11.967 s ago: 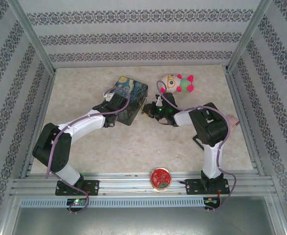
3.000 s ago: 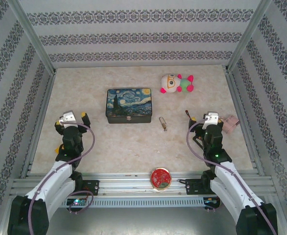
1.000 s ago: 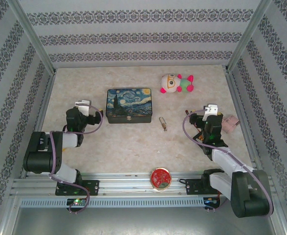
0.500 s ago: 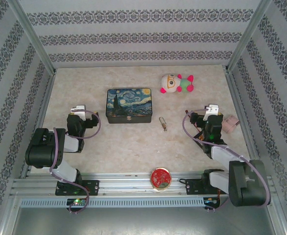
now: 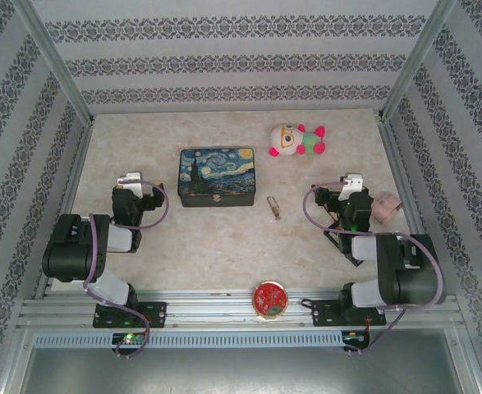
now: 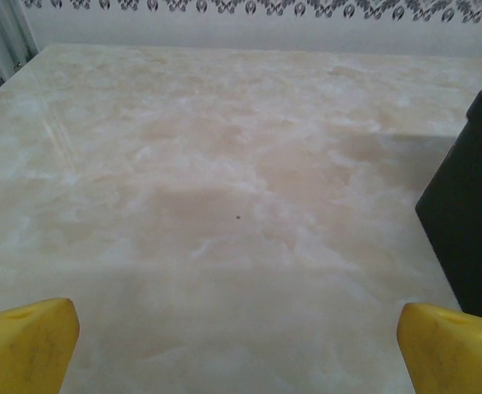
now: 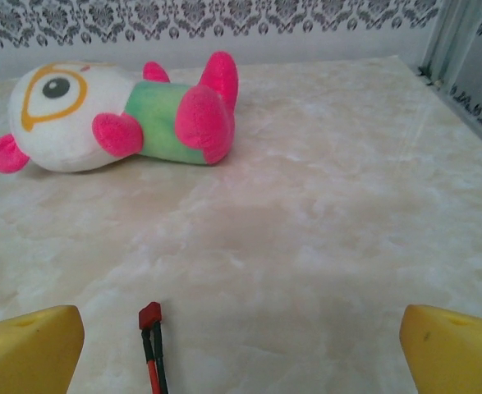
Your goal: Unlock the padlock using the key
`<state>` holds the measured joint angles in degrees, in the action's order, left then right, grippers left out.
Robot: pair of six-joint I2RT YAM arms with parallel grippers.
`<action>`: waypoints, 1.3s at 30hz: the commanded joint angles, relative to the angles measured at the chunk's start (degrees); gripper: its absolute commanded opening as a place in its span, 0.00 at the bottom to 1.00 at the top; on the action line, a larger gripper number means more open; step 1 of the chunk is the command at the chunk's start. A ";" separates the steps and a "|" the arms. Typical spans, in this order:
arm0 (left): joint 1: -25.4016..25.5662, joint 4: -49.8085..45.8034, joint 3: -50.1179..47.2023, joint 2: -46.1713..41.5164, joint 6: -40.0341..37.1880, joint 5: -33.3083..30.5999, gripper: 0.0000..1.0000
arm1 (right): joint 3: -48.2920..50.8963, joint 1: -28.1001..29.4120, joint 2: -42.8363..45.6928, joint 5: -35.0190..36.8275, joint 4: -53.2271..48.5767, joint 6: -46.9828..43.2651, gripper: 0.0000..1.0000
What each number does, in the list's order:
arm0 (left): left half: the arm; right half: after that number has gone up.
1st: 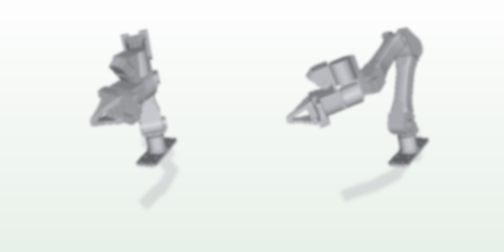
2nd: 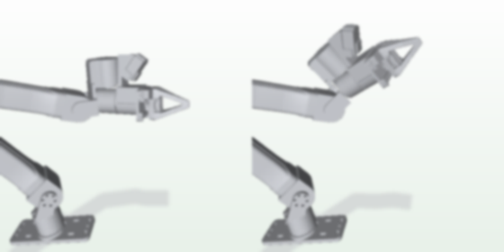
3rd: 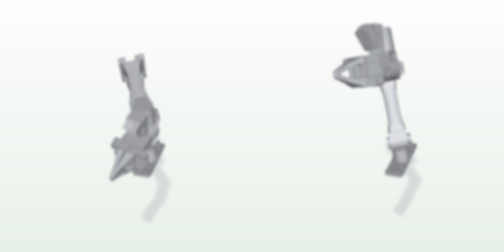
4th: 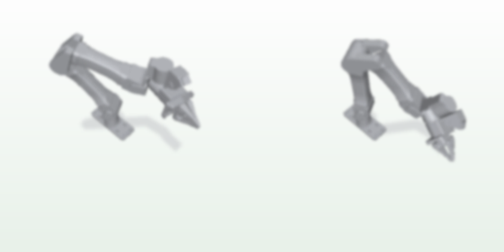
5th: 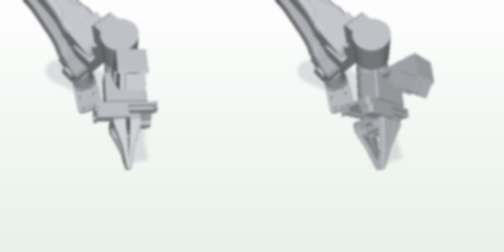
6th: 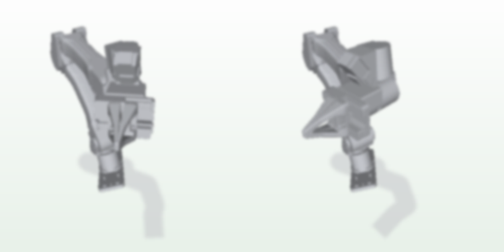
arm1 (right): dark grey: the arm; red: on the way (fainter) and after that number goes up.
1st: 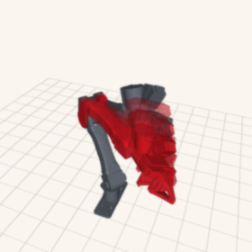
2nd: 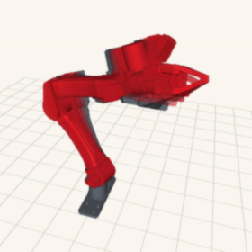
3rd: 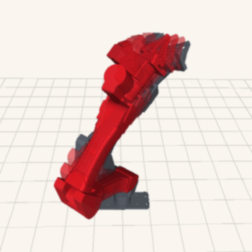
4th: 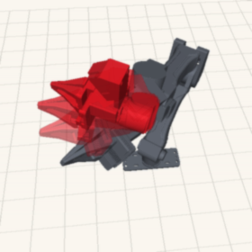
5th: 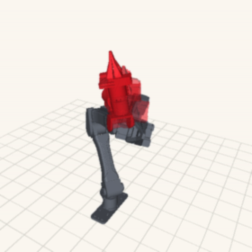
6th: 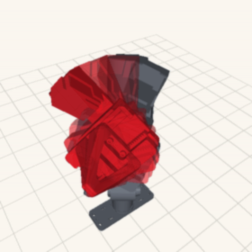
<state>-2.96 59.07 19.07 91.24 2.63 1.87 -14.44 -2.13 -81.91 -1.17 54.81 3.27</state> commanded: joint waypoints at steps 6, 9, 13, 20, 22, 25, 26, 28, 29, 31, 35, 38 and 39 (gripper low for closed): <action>0.47 -3.68 2.64 -0.01 -1.83 5.25 0.99 | -3.93 -0.48 -5.44 -2.89 4.03 1.54 0.98; 0.45 -3.70 2.59 0.03 -1.78 5.34 0.99 | -4.96 -0.24 -6.08 -5.79 2.31 0.10 0.98; 0.46 -3.70 2.67 -0.01 -1.77 5.34 0.99 | -4.90 -0.33 -6.17 -13.11 2.57 -2.06 0.98; 0.48 -3.80 2.73 -0.01 -1.92 5.42 0.99 | -4.70 -0.01 -5.92 -9.82 3.47 -1.89 0.98; 0.42 -3.80 2.73 0.06 -1.92 5.43 0.99 | -3.18 0.74 -5.51 -6.22 5.69 -1.72 0.98; 0.47 -3.79 2.73 0.04 -1.86 5.43 0.99 | -0.28 1.82 -4.80 -4.80 9.53 -2.77 0.98; 0.44 -3.83 2.70 0.05 -1.93 5.43 0.99 | 0.40 2.33 -4.90 -4.62 10.87 -3.36 0.98; 0.45 -3.81 2.73 0.02 -1.92 5.43 0.99 | 0.27 3.15 -5.10 -3.58 11.08 -4.08 0.98; 0.46 -3.81 2.73 -0.01 -1.93 5.43 0.99 | -0.48 3.34 -5.10 -2.88 9.84 -4.05 0.98; 0.42 -3.81 2.73 -0.01 -1.85 5.43 0.99 | -2.37 3.36 -5.40 -1.58 6.97 -3.57 0.98; 0.49 -3.85 2.73 -0.01 -1.93 5.43 0.99 | -6.66 3.17 -5.63 5.90 0.07 -0.78 0.98; 0.42 -3.79 2.74 0.02 -1.93 5.43 0.99 | -5.63 3.27 -5.41 3.81 2.31 -1.64 0.98; 0.43 -3.81 2.73 0.04 -1.93 5.43 0.99 | -3.39 3.55 -5.03 2.97 3.95 -2.31 0.98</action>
<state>-2.96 56.01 20.93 91.24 1.72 6.04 -19.81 0.99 -87.81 1.06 57.54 1.30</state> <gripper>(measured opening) 0.992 0.982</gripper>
